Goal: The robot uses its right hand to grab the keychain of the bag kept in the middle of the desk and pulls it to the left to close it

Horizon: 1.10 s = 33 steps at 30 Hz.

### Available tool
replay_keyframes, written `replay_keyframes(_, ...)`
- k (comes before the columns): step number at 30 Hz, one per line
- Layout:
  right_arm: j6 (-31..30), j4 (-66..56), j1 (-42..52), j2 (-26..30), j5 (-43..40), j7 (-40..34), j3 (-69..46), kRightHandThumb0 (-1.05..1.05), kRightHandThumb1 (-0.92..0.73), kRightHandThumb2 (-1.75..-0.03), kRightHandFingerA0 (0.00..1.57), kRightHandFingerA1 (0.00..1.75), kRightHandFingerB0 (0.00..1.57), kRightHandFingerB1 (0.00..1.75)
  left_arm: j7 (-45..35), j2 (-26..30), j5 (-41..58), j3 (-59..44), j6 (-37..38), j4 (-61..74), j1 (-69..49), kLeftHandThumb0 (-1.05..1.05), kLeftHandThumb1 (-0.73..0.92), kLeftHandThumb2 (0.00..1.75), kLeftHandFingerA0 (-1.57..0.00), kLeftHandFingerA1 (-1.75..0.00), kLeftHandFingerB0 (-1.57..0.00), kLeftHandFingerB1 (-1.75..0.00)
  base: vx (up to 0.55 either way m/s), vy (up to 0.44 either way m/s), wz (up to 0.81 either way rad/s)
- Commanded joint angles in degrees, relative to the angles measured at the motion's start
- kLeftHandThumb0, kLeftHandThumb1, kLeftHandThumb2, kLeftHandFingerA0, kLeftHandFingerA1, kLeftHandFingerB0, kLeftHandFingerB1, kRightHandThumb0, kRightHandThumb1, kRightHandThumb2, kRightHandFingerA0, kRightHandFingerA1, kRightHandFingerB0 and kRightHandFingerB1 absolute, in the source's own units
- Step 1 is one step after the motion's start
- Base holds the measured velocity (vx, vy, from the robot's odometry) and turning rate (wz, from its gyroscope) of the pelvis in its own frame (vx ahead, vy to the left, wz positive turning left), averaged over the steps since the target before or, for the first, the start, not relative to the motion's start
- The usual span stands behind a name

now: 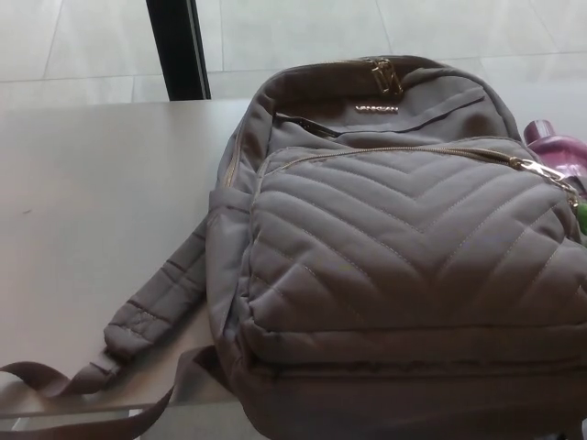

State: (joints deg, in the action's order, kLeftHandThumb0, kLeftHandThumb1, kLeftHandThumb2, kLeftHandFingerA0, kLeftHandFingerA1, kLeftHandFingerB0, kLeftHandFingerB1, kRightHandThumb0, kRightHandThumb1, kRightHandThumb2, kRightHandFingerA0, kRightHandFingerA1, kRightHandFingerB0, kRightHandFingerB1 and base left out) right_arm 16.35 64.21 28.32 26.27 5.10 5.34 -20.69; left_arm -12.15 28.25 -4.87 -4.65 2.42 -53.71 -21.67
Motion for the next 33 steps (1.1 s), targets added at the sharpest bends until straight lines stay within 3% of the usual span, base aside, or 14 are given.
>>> replay_keyframes(1,7.75,-0.53,2.47,3.58,-5.83,7.29,-3.10,-0.59,-0.40,-0.74,0.71,0.59,0.34,0.45,-5.27,3.62,0.70,-0.20,4.09,1.56,-1.35,-0.26,0.74,0.61,-0.41,-0.57,-0.37,-0.44,0.00,0.000,0.00)
replay_keyframes(5,-0.67,-15.28,7.78,2.23,-11.53,12.36,-6.45,-0.59,-0.54,-0.56,0.59,0.52,0.33,0.35,-5.86,3.71,2.62,-2.11,3.14,1.96,-2.79,-0.26,0.74,0.61,-0.41,-0.57,-0.38,-0.45,0.00,0.000,0.00)
replay_keyframes(7,-4.53,-18.78,8.20,1.68,-15.51,13.53,-9.88,-0.66,-0.45,-0.81,0.50,0.66,0.23,0.48,-5.27,3.56,2.07,-1.92,3.87,-0.14,-2.12,-0.27,0.75,0.62,-0.43,-0.56,-0.41,-0.45,0.00,0.000,0.00)
replay_keyframes(10,-9.62,-21.96,7.23,1.10,-20.42,13.09,-15.24,-0.60,-0.55,-0.57,0.41,0.61,0.26,0.40,-4.69,3.06,1.89,-1.88,4.12,-2.51,-0.82,-0.26,0.75,0.62,-0.44,-0.56,-0.41,-0.45,0.00,0.000,0.00)
replay_keyframes(13,-10.09,-5.70,-4.71,6.42,-25.86,12.91,-23.86,-0.67,-0.62,-0.58,0.15,0.56,0.13,0.39,-4.54,2.92,2.06,-2.08,4.58,-3.38,-0.08,-0.28,0.76,0.62,-0.44,-0.56,-0.41,-0.44,0.00,0.000,0.00)
replay_keyframes(19,-11.41,-4.37,-11.52,12.39,-30.61,13.55,-32.54,-0.74,-0.45,-0.85,0.20,0.64,0.04,0.45,-4.66,2.47,2.56,-2.41,5.00,-2.68,-0.91,-0.29,0.74,0.61,-0.45,-0.57,-0.43,-0.46,0.00,0.000,0.00)
replay_keyframes(20,-9.85,-6.44,-12.92,13.00,-30.28,11.67,-33.06,-0.73,-0.44,-0.83,0.27,0.64,0.06,0.49,-5.39,2.36,3.15,-2.75,4.91,-1.79,-1.17,-0.29,0.74,0.61,-0.44,-0.58,-0.42,-0.47,0.00,0.000,0.00)
replay_keyframes(21,-9.21,-11.36,-14.24,14.86,-31.33,13.08,-33.99,-0.71,-0.56,-0.58,0.68,0.85,0.08,0.44,-5.41,2.35,3.03,-2.62,4.58,-1.64,-0.97,-0.28,0.74,0.61,-0.45,-0.58,-0.43,-0.46,0.00,0.000,0.00)
replay_keyframes(23,-10.82,-13.65,-16.48,16.75,-31.58,13.17,-35.13,-0.81,-0.45,-0.84,0.70,0.83,0.06,0.51,-5.11,2.02,2.99,-2.65,4.64,-1.81,-0.82,-0.28,0.74,0.61,-0.46,-0.58,-0.43,-0.46,0.00,0.000,0.00)
replay_keyframes(24,-10.84,-17.23,-20.93,19.23,-32.49,11.46,-36.21,-0.76,-0.56,-0.57,0.45,0.72,0.13,0.46,-4.68,2.00,2.36,-2.16,5.85,-1.55,-0.90,-0.25,0.75,0.62,-0.43,-0.58,-0.37,-0.45,0.00,0.000,0.00)
replay_keyframes(25,-12.37,-19.33,-23.22,20.64,-32.98,11.11,-36.56,-0.76,-0.42,-0.86,0.41,0.71,0.11,0.53,-4.56,1.91,2.31,-2.15,6.74,-1.78,-0.79,-0.25,0.74,0.61,-0.44,-0.59,-0.38,-0.46,0.00,0.000,0.00)
replay_keyframes(26,-13.08,-21.72,-25.64,22.20,-32.30,10.08,-36.09,-0.77,-0.57,-0.58,0.45,0.68,0.16,0.48,-4.92,1.79,2.81,-2.49,6.98,-1.34,-0.89,-0.25,0.75,0.62,-0.43,-0.61,-0.38,-0.47,0.00,0.000,0.00)
replay_keyframes(31,-13.85,-35.78,-36.47,26.18,-31.53,11.12,-31.56,-0.86,-0.53,-0.57,0.49,0.64,0.26,0.52,-4.73,1.23,2.93,-2.72,8.31,-2.67,0.84,-0.29,0.74,0.61,-0.45,-0.58,-0.38,-0.46,0.00,0.000,0.00)
replay_keyframes(33,-14.60,-40.83,-39.00,26.22,-32.19,13.93,-28.99,-0.84,-0.43,-0.85,0.50,0.63,0.27,0.53,-4.82,1.21,3.00,-2.78,8.21,-1.82,0.60,-0.28,0.75,0.62,-0.44,-0.59,-0.38,-0.47,0.00,0.000,0.00)
